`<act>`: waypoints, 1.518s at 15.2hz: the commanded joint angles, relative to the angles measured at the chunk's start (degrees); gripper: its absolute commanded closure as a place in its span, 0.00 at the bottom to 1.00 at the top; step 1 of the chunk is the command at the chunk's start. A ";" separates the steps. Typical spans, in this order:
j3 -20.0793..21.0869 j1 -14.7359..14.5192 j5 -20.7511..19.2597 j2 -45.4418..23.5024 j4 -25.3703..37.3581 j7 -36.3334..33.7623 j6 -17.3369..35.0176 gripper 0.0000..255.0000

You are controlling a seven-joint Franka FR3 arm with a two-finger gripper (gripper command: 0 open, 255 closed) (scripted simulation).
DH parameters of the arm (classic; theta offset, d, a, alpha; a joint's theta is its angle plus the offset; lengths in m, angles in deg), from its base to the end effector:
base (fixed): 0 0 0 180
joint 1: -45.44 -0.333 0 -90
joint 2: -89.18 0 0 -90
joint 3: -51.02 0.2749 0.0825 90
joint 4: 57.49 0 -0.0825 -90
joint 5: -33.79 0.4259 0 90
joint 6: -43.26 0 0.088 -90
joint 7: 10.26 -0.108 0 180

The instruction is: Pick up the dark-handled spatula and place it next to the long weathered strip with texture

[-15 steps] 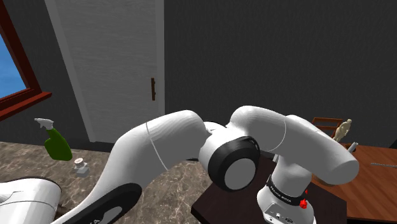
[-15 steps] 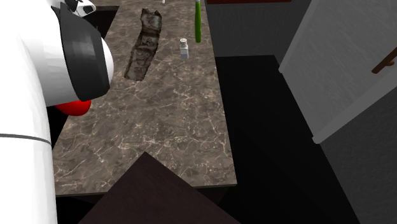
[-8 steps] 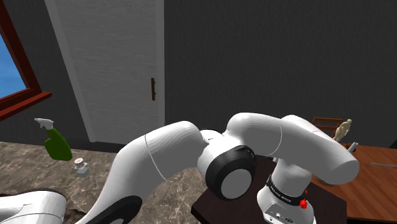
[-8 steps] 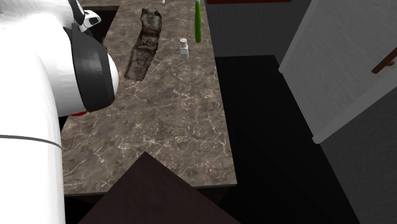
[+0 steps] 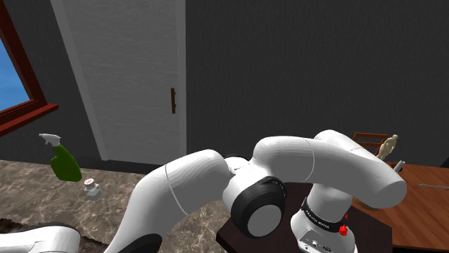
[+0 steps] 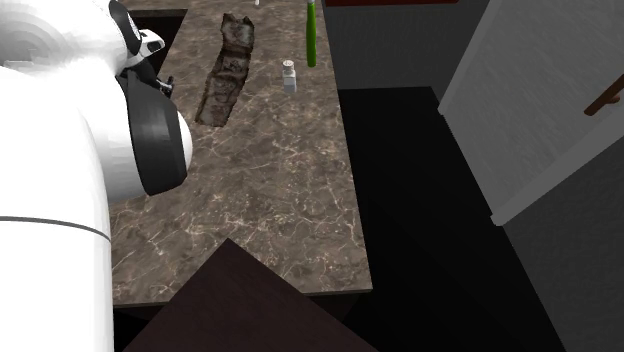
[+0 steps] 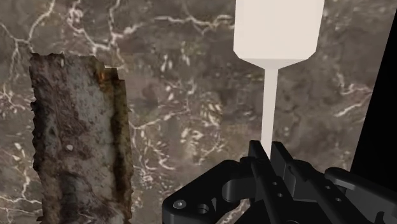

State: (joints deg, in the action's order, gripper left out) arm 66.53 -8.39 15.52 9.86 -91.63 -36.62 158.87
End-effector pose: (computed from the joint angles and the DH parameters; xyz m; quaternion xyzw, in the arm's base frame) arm 0.4069 0.6942 0.1155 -0.9464 -0.3214 -0.0311 0.0108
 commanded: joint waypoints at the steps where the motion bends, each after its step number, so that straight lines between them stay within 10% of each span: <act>1: -0.01 -0.04 0.01 -0.17 0.26 0.03 -0.05 1.00; 5: -0.01 -0.03 0.01 -0.14 0.20 0.02 -0.04 1.00; 6: -0.01 -0.03 0.01 -0.14 0.20 0.02 -0.04 0.00; 23: 0.80 1.83 -0.24 9.58 -10.77 -1.34 0.75 0.00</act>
